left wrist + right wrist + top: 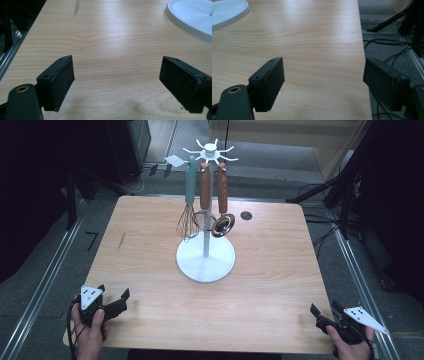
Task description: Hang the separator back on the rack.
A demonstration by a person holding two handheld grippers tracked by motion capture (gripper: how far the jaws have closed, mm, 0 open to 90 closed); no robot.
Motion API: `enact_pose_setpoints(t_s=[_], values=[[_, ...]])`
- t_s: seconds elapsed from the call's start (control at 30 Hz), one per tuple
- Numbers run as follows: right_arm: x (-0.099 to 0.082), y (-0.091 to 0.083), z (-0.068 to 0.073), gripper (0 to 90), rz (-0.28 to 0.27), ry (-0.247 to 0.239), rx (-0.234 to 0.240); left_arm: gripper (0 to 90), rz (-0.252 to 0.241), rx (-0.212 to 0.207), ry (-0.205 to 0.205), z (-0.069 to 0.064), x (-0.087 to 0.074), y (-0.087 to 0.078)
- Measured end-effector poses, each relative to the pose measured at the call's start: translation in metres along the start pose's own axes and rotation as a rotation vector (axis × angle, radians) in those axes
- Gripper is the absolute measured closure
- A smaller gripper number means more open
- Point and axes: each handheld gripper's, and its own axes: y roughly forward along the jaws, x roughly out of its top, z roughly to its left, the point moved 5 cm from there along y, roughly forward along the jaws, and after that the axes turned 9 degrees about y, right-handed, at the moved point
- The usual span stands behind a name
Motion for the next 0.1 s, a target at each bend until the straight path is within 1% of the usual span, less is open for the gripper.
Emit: enact_pose_setpoints(t_s=[0.1], values=[[0.0000,-0.0001,-0.0010,17.9,0.000,0.014,-0.007,13.3,0.002,0.001,-0.017,0.0023,0.0000,0.0004]])
